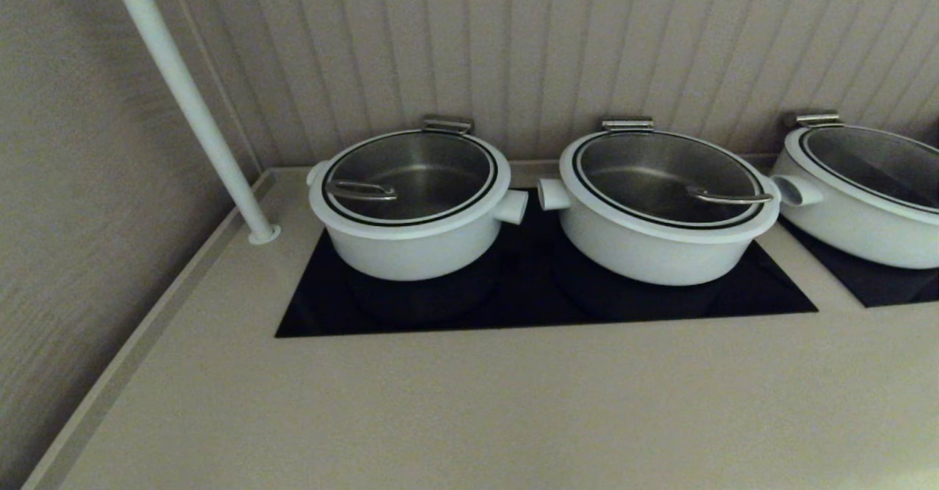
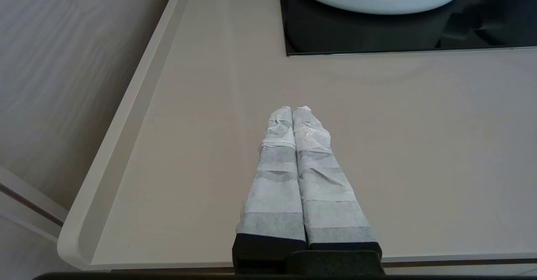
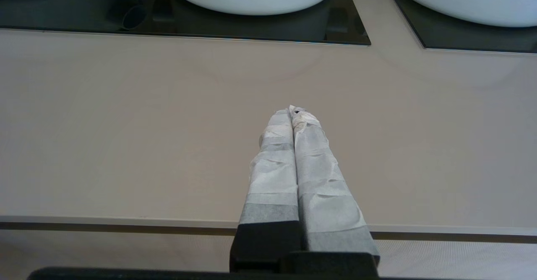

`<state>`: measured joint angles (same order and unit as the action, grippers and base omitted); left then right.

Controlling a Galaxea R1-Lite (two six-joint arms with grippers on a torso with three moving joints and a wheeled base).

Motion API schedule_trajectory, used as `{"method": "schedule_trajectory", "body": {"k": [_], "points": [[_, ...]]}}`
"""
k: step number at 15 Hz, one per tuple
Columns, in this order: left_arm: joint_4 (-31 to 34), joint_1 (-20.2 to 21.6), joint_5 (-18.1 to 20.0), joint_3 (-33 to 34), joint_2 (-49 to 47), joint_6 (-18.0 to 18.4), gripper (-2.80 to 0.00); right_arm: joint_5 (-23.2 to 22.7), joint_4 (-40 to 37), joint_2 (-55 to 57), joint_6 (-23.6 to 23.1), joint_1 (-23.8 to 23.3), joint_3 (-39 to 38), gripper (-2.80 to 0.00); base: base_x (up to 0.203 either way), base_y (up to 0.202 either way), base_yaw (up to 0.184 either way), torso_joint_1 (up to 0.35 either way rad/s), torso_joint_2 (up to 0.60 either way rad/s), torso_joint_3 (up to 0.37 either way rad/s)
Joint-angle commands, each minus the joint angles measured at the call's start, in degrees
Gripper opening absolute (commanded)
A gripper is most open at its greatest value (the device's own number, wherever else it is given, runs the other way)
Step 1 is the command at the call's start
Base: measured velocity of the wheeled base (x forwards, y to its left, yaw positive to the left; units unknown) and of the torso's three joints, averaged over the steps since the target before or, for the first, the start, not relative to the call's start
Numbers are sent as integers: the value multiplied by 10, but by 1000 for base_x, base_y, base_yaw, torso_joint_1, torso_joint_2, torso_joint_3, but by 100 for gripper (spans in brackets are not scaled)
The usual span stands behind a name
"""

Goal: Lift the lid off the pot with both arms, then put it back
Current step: Open the food pot lid a small opening with the left arm

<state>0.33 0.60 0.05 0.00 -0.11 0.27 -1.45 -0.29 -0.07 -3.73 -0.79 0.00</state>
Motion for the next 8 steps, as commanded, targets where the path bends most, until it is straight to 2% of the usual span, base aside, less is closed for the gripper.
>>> {"method": "schedule_trajectory", "body": {"k": [1, 8], "points": [[0, 0, 0, 0, 0, 0, -280, 0, 0, 1, -1, 0, 0, -280, 0, 0, 0, 0, 0, 0], [0, 0, 0, 0, 0, 0, -280, 0, 0, 1, -1, 0, 0, -280, 0, 0, 0, 0, 0, 0]]}}
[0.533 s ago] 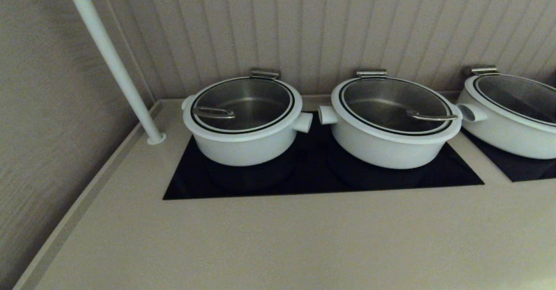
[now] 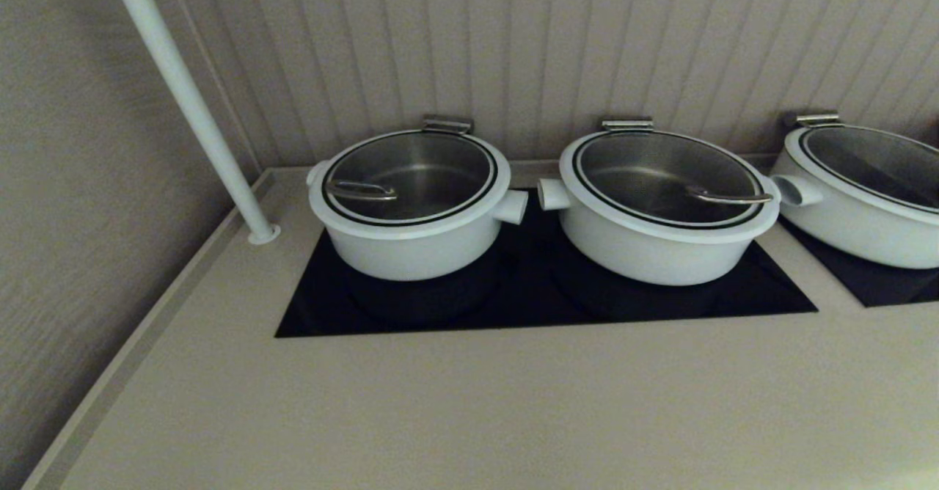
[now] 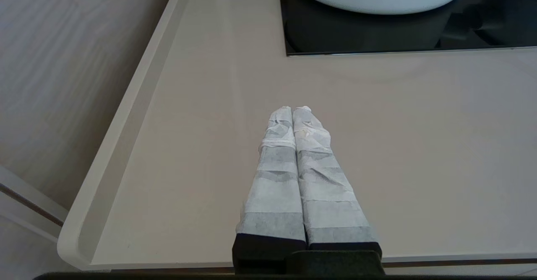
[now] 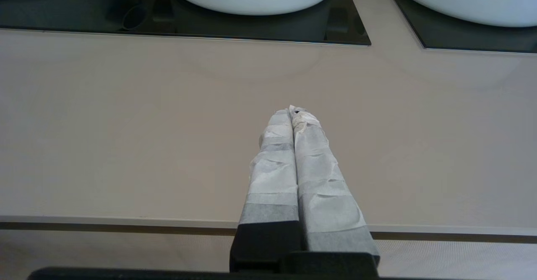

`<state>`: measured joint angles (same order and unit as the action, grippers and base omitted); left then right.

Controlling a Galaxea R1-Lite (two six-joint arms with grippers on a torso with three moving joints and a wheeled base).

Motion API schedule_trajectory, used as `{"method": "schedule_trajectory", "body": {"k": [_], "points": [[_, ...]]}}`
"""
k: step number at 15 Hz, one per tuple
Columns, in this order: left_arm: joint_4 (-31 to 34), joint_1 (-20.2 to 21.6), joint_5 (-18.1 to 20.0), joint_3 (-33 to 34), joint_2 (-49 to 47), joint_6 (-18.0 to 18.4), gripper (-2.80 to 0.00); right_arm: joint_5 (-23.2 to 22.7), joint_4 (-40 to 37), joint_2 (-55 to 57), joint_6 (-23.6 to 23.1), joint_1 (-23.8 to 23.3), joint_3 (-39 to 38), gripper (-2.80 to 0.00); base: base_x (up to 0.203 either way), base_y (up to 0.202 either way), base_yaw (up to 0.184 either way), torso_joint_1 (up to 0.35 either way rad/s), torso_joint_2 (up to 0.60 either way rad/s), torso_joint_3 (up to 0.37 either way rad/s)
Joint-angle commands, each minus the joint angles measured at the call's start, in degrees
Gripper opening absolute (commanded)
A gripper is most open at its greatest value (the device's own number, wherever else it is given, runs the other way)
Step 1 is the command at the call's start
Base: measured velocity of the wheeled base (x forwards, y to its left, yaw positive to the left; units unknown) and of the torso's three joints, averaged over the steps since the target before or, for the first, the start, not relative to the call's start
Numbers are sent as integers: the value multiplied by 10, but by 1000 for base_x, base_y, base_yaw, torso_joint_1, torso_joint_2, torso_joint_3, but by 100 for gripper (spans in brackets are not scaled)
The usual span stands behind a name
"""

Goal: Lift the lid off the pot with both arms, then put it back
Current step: Open the food pot lid a small opening with the left arm

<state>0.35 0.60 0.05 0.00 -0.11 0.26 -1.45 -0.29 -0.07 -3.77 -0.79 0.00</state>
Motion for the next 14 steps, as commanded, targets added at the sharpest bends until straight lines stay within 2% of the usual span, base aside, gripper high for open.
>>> {"method": "schedule_trajectory", "body": {"k": [1, 8, 9, 11, 12, 14], "points": [[1, 0, 2, 0, 0, 9, -280, 0, 0, 1, 0, 0, 0, -280, 0, 0, 0, 0, 0, 0], [1, 0, 2, 0, 0, 11, -280, 0, 0, 1, 0, 0, 0, -280, 0, 0, 0, 0, 0, 0], [1, 0, 2, 0, 0, 24, -280, 0, -1, 1, 0, 0, 0, -280, 0, 0, 0, 0, 0, 0], [0, 0, 7, -1, 0, 100, -280, 0, 0, 1, 0, 0, 0, -280, 0, 0, 0, 0, 0, 0], [0, 0, 25, 0, 0, 123, -280, 0, 0, 1, 0, 0, 0, -280, 0, 0, 0, 0, 0, 0], [1, 0, 31, -6, 0, 130, -280, 0, 0, 1, 0, 0, 0, -280, 0, 0, 0, 0, 0, 0]]}}
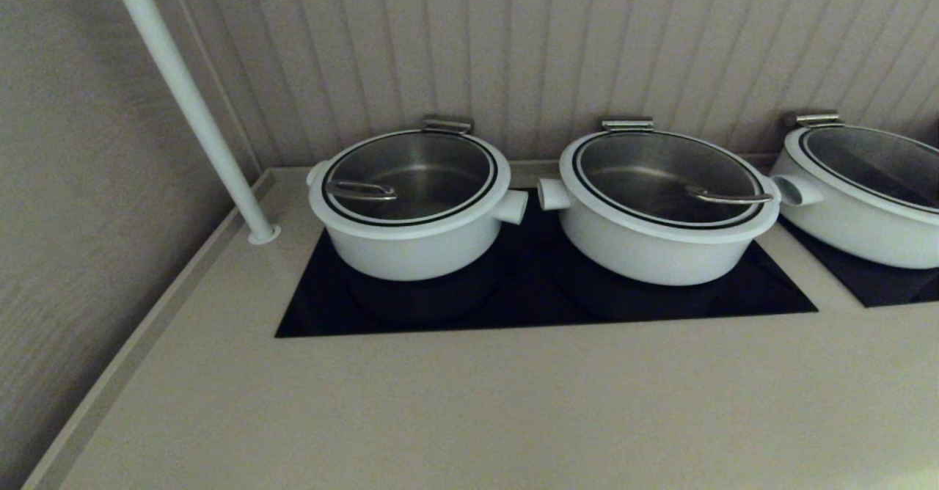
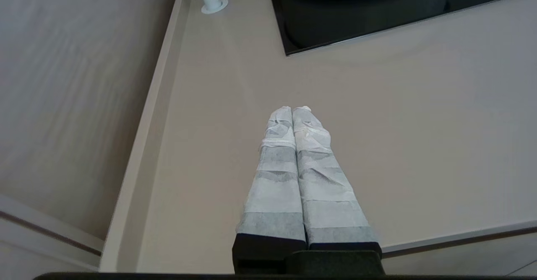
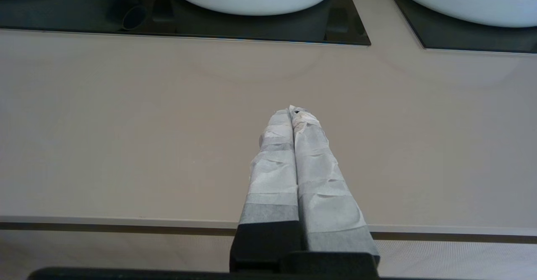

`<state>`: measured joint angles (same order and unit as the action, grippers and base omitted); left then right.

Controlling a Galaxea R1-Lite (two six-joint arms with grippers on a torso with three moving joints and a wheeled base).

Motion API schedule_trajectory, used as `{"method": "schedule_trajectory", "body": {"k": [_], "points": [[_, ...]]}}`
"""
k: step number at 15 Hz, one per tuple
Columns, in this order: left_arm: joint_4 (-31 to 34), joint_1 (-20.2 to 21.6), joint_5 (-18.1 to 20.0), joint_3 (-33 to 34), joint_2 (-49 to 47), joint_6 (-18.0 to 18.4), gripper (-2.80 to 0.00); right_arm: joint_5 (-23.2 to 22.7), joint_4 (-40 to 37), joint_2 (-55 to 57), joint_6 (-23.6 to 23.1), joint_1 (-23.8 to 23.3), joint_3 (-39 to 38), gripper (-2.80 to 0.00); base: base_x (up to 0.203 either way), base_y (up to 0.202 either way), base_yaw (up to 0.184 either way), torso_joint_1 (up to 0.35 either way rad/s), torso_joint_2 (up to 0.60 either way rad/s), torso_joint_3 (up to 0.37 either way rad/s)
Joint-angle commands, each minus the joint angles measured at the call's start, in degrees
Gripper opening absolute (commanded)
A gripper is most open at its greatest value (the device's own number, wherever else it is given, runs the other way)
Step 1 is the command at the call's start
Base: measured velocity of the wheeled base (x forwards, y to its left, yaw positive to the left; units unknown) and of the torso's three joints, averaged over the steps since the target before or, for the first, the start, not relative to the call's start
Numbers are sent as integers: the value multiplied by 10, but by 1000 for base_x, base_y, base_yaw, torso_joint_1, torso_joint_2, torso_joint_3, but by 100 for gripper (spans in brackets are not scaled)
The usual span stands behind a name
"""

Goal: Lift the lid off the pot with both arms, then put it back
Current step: Open the food pot lid a small opening with the left arm

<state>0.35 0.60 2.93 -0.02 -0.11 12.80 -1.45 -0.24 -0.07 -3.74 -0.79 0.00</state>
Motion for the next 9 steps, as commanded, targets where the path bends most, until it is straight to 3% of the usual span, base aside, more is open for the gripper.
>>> {"method": "schedule_trajectory", "body": {"k": [1, 7, 9], "points": [[6, -1, 4, -21, -3, 6, -280, 0, 0, 1, 0, 0, 0, -280, 0, 0, 0, 0, 0, 0], [31, -7, 4, -147, -121, 8, -280, 0, 0, 1, 0, 0, 0, -280, 0, 0, 0, 0, 0, 0], [32, -37, 4, -207, -179, 7, -280, 0, 0, 1, 0, 0, 0, -280, 0, 0, 0, 0, 0, 0]]}}
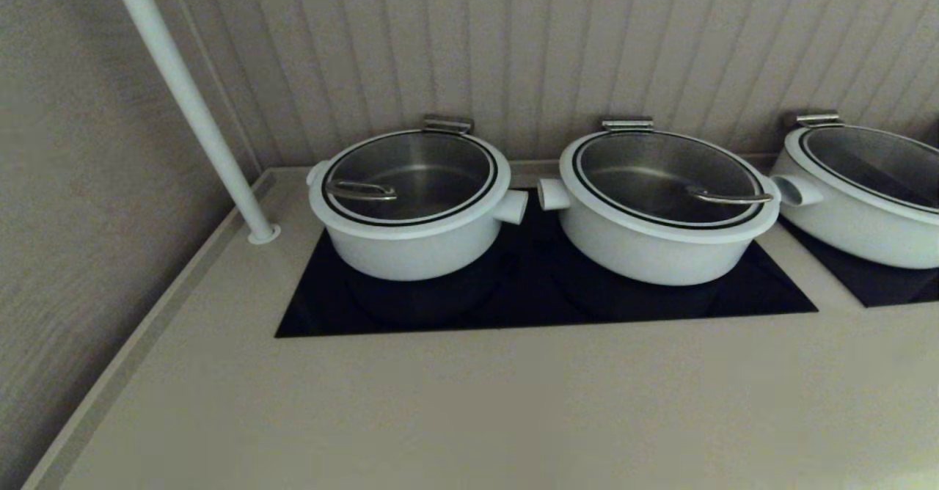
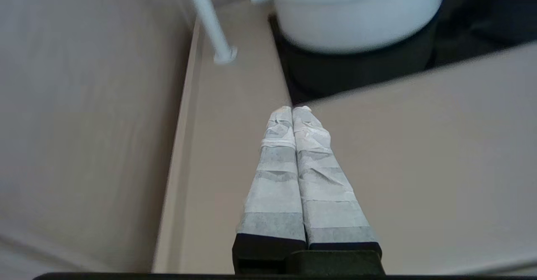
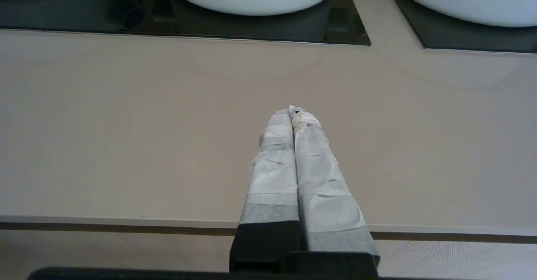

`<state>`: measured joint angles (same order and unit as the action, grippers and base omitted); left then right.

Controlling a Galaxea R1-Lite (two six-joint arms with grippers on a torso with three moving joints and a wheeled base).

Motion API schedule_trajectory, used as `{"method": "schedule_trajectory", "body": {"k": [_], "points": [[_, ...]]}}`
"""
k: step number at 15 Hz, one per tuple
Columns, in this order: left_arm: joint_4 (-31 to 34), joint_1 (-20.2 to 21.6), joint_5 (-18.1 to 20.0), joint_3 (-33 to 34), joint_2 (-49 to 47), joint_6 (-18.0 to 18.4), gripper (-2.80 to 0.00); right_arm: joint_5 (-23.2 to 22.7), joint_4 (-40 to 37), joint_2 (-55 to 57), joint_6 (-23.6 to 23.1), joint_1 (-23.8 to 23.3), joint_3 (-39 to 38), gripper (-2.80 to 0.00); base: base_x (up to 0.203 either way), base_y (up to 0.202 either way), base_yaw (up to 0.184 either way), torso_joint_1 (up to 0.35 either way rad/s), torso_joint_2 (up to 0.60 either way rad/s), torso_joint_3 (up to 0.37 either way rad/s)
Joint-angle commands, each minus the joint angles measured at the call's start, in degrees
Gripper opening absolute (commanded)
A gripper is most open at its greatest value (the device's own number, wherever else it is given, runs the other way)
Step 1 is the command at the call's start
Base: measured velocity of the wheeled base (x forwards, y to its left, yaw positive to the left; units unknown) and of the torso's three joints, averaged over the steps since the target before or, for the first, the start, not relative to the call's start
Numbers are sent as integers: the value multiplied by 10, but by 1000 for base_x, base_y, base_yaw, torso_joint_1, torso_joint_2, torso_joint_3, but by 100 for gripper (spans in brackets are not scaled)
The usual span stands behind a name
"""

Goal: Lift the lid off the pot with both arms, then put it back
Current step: Open the food pot lid a small opening with the left arm

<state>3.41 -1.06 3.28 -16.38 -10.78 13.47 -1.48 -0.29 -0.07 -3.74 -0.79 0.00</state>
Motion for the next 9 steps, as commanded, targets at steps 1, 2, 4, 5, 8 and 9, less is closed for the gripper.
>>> {"method": "schedule_trajectory", "body": {"k": [1, 2, 4, 5, 8, 9], "points": [[2, -44, 1, -62, -89, 1, -280, 0, 0, 1, 0, 0, 0, -280, 0, 0, 0, 0, 0, 0], [2, -72, 1, -76, -102, 2, -280, 0, 0, 1, 0, 0, 0, -280, 0, 0, 0, 0, 0, 0], [2, -126, 1, -90, -121, 2, -280, 0, 0, 1, 0, 0, 0, -280, 0, 0, 0, 0, 0, 0], [2, -152, 1, -90, -128, 2, -280, 0, 0, 1, 0, 0, 0, -280, 0, 0, 0, 0, 0, 0], [1, -225, 1, -77, -151, -1, -280, 0, 0, 1, 0, 0, 0, -280, 0, 0, 0, 0, 0, 0], [0, -232, 1, -75, -171, -2, -280, 0, 0, 1, 0, 0, 0, -280, 0, 0, 0, 0, 0, 0]]}}
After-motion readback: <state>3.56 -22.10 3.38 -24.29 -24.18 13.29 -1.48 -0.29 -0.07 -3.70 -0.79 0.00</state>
